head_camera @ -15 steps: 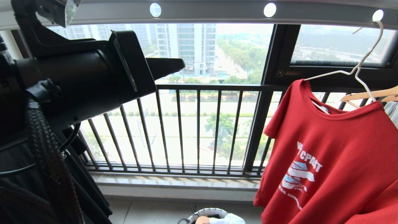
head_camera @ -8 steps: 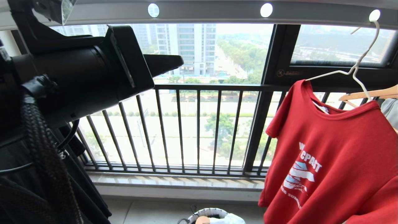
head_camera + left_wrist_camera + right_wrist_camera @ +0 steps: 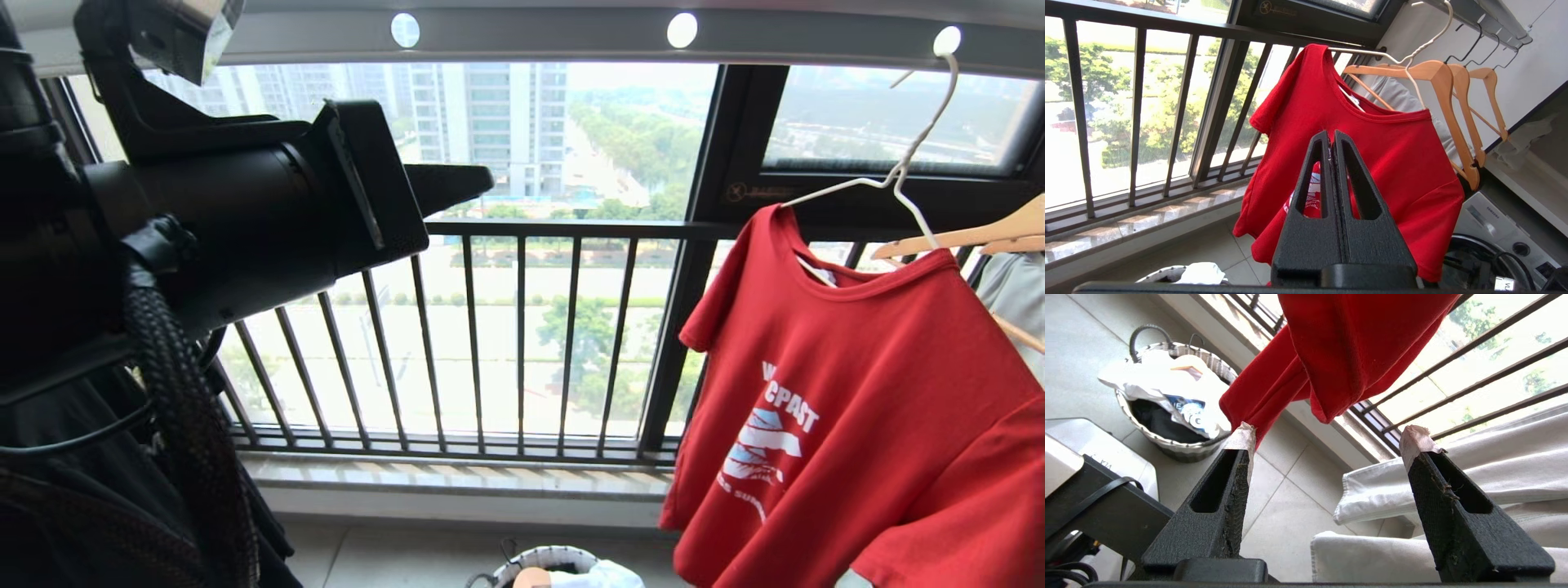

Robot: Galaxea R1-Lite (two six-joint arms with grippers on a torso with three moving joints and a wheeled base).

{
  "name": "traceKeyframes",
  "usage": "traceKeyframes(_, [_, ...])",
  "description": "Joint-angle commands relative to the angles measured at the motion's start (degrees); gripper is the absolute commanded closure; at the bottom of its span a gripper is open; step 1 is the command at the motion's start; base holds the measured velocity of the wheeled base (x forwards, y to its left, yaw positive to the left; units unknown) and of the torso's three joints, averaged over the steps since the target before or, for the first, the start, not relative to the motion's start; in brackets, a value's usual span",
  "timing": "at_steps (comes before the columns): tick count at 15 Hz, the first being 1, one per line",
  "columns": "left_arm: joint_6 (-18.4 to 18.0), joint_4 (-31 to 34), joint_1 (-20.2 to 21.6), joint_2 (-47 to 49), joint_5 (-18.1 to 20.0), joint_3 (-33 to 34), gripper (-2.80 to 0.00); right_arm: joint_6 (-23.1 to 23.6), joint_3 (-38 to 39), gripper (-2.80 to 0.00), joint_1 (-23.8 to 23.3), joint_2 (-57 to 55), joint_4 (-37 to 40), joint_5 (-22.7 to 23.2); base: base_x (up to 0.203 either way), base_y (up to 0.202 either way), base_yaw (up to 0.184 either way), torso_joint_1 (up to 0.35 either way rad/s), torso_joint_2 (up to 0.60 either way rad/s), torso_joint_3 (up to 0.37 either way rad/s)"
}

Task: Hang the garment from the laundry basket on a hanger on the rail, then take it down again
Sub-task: Take the clothes off the clothes rack

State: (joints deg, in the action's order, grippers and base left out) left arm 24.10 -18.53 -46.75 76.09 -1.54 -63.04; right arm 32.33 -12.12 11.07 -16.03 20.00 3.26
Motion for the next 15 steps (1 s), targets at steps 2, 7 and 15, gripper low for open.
traceKeyframes(2, [0.24, 0.16, -0.01, 2.55, -0.05, -0.81, 0.0, -4.09, -5.31, -2.8, 0.01, -1.12, -1.15, 1.34, 0.0, 0.0, 0.0, 0.0, 0.0, 0.0])
traceKeyframes(7, [0.25, 0.25, -0.09, 3.01, -0.05, -0.6, 0.0, -7.78, -13.93, -2.8, 0.01, -5.6, -1.34, 1.4, 0.0, 0.0, 0.0, 0.0, 0.0, 0.0])
traceKeyframes(15, [0.27, 14.01, -0.09, -4.93, 2.59, 0.86, 0.0, -13.7, -26.93, 0.0, -0.01, -7.58, -1.12, 1.08, 0.0, 0.0, 0.0, 0.0, 0.0, 0.0])
